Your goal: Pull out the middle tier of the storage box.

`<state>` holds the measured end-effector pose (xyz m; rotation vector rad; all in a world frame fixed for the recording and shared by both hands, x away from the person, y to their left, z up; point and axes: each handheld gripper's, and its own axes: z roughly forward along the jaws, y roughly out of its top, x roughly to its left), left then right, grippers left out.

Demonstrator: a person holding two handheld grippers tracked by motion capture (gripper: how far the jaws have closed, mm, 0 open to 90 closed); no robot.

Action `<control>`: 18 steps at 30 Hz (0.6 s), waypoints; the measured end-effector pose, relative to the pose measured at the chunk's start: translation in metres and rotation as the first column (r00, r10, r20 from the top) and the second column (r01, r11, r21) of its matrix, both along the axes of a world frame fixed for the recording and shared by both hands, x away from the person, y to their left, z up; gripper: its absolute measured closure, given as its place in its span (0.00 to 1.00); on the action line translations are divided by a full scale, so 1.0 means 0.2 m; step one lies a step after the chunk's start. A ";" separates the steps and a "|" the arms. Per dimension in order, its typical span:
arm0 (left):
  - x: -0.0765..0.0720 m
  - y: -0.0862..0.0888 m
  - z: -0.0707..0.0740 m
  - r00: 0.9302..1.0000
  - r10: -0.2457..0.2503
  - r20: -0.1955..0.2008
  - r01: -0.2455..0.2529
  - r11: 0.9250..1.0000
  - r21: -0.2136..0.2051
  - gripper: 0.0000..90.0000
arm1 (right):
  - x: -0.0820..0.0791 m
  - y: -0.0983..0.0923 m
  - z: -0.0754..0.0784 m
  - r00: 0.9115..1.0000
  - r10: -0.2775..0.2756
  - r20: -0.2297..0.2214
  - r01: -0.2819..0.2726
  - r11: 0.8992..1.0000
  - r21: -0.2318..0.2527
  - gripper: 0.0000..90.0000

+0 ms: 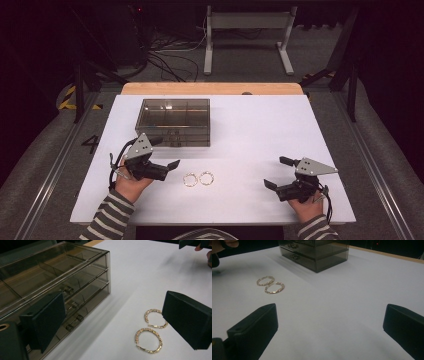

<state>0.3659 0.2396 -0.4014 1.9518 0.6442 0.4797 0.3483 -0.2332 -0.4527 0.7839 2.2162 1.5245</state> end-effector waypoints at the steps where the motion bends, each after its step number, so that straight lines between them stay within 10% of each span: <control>1: 0.01 0.00 0.00 1.000 -0.002 0.000 0.002 1.000 0.001 0.06 | 0.00 0.00 0.00 1.000 0.000 0.000 0.000 1.000 -0.001 0.00; 18: 0.01 0.04 0.02 0.999 -0.041 0.019 0.041 0.999 0.007 0.17 | 0.00 0.00 0.00 1.000 -0.002 -0.001 0.001 1.000 -0.001 0.01</control>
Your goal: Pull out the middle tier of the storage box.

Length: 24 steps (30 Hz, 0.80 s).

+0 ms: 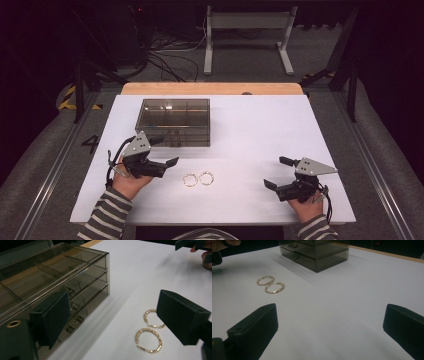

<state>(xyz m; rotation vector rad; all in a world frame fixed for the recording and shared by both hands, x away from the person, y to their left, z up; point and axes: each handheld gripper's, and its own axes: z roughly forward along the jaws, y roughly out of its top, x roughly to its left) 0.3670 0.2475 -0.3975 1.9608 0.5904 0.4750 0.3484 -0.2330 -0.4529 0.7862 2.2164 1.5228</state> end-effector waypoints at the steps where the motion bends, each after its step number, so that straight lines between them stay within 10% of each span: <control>1: 0.00 0.00 0.00 1.000 -0.001 0.011 0.001 1.000 0.014 0.18 | 0.00 0.00 0.00 1.000 0.000 0.000 0.000 1.000 0.000 0.01; 14: -0.04 -0.03 -0.02 0.994 0.004 0.113 -0.022 0.988 0.154 0.34 | 0.00 0.00 0.00 1.000 0.005 0.000 -0.005 1.000 -0.004 0.01; 20: -0.08 -0.06 -0.03 0.968 -0.038 0.249 -0.043 0.950 0.310 0.39 | 0.00 0.00 0.00 1.000 0.009 -0.003 -0.009 1.000 -0.002 0.01; 24: -0.10 -0.10 -0.03 0.959 -0.044 0.280 -0.057 0.938 0.342 0.40 | 0.00 0.00 0.00 1.000 0.009 -0.004 -0.009 1.000 -0.003 0.01</control>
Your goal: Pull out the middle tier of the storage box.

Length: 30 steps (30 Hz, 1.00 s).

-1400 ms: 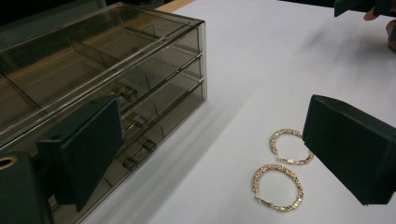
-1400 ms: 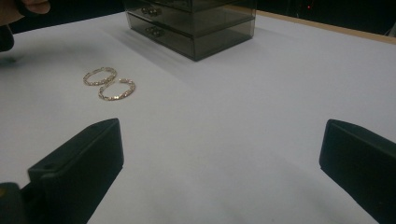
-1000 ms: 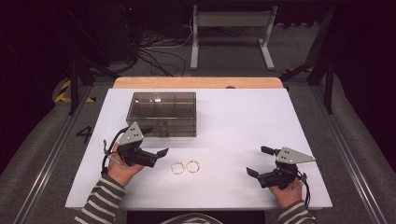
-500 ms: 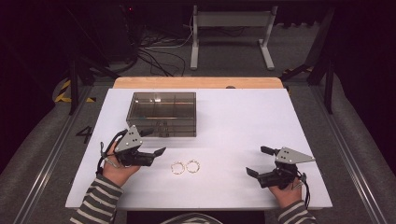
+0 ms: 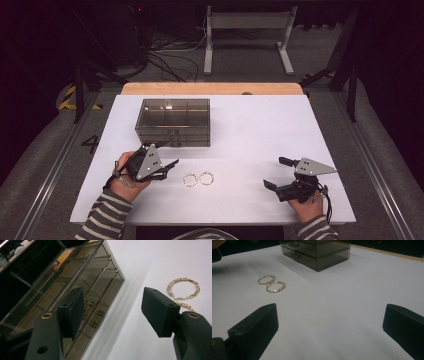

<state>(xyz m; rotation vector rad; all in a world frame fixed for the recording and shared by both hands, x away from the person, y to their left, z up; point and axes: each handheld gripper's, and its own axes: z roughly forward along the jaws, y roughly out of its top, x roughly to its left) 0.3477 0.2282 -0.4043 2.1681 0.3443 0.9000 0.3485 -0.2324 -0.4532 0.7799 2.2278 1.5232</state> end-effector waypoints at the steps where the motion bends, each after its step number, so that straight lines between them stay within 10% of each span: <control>1: 0.00 0.00 0.00 1.000 0.000 0.000 0.000 1.000 0.000 0.40 | 0.00 0.00 0.00 1.000 0.000 0.000 0.000 1.000 0.000 0.01; 18: -0.01 0.00 -0.01 0.996 0.018 0.092 -0.024 0.997 0.070 0.31 | 0.00 0.00 0.00 1.000 -0.004 0.000 0.004 1.000 -0.004 0.01; 30: 0.00 0.00 -0.03 0.978 -0.006 0.209 -0.029 0.986 0.164 0.36 | 0.00 0.01 0.00 1.000 -0.012 0.006 0.012 1.000 -0.024 0.01</control>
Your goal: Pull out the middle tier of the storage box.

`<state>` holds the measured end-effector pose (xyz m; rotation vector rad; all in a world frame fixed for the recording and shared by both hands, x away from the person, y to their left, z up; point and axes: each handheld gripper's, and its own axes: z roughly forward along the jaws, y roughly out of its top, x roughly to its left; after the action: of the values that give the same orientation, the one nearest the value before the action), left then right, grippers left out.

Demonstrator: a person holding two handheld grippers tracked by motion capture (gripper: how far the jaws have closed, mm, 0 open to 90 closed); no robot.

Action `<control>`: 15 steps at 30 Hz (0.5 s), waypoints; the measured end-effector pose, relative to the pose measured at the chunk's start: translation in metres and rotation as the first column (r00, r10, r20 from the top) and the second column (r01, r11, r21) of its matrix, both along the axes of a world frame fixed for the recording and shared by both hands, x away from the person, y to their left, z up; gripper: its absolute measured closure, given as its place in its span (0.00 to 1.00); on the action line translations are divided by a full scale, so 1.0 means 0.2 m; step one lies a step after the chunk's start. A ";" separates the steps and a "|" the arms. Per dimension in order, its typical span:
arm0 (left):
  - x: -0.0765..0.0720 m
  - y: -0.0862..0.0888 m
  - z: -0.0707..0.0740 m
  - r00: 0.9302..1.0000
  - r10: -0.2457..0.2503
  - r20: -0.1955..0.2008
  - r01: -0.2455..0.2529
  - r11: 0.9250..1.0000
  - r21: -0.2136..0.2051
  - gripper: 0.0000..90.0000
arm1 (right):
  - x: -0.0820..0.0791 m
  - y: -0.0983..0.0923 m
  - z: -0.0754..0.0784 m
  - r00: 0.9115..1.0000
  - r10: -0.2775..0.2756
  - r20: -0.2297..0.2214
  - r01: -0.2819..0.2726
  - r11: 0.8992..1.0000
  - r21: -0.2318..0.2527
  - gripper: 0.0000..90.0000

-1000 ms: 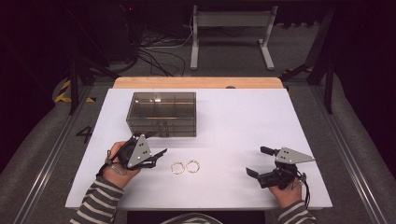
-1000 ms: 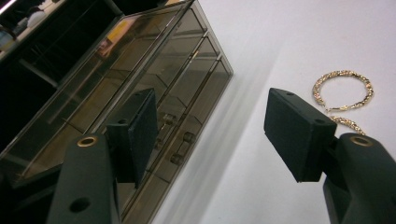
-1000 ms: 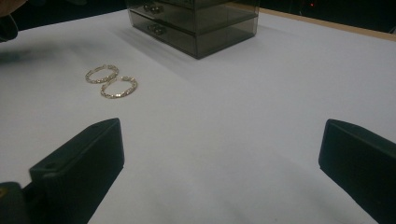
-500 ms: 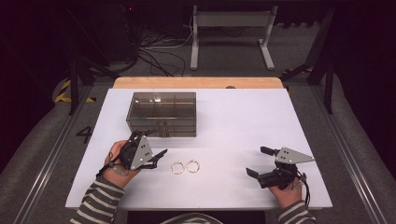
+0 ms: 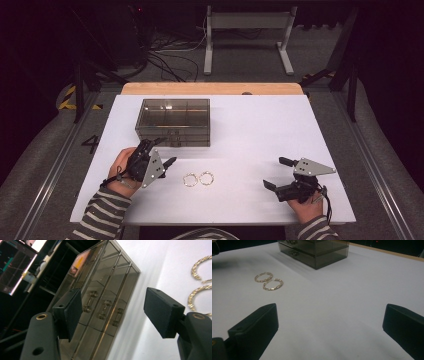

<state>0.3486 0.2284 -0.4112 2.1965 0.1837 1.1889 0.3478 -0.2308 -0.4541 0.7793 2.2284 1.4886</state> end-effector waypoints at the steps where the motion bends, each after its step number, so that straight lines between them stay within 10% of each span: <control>1: 0.01 0.00 0.00 1.000 0.004 0.007 -0.004 1.000 0.012 0.36 | 0.00 0.00 0.00 1.000 -0.001 0.001 0.001 1.000 -0.002 0.01; 15: 0.02 -0.04 -0.05 0.990 0.084 0.110 -0.095 0.990 0.103 0.40 | 0.00 -0.01 0.00 1.000 -0.013 -0.001 0.013 1.000 -0.001 0.01</control>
<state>0.3522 0.2197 -0.4220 2.2316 0.1792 1.3909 0.3468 -0.2320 -0.4544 0.7924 2.2207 1.4816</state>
